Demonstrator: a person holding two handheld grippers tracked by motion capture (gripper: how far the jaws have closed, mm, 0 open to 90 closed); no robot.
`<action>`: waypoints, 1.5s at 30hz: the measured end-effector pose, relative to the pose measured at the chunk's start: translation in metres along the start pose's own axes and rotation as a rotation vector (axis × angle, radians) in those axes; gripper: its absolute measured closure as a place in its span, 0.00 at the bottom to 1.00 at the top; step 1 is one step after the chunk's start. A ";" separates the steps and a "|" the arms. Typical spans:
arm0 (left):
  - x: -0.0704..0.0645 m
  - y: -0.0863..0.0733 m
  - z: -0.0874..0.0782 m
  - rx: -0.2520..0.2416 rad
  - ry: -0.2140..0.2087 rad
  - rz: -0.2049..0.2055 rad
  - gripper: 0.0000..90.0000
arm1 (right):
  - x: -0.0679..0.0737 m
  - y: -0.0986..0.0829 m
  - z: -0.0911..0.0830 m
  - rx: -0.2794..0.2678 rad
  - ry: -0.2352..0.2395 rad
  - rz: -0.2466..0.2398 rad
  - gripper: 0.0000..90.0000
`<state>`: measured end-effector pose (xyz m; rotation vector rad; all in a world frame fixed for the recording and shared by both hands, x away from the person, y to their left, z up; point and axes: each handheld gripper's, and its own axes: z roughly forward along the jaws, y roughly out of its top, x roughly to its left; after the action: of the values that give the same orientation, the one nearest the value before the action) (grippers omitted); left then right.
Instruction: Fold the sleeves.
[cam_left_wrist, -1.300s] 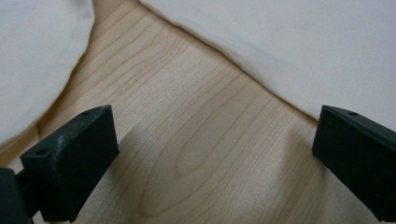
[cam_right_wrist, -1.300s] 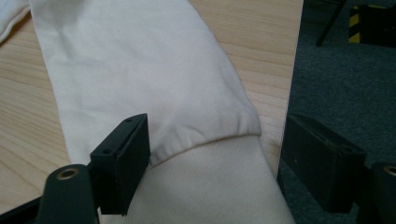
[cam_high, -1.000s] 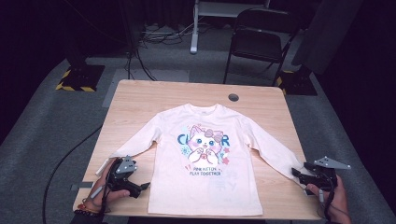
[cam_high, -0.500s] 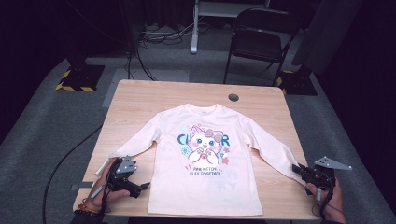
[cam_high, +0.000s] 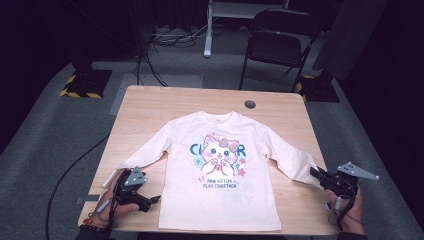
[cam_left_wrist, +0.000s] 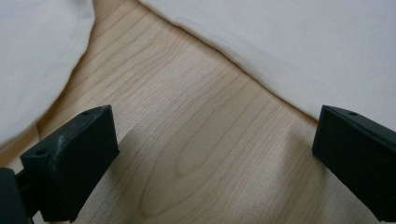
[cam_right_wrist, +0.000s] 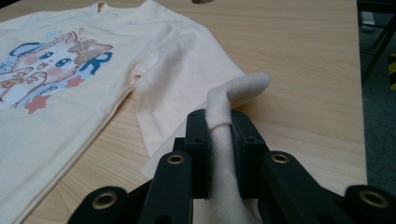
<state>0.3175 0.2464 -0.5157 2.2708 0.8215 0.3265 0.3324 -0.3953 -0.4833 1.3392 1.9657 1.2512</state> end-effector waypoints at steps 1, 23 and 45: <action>0.000 0.000 0.000 0.001 0.000 0.001 0.00 | 0.002 0.002 0.001 -0.003 -0.008 -0.005 0.88; 0.000 0.000 0.000 0.001 0.003 -0.002 0.00 | 0.074 0.030 0.035 0.019 0.130 -0.180 0.88; 0.000 0.000 0.000 0.001 0.002 -0.002 0.00 | 0.115 0.033 0.061 0.055 0.215 -0.267 0.87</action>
<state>0.3174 0.2465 -0.5157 2.2711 0.8247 0.3281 0.3461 -0.2617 -0.4706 0.9569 2.2539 1.2614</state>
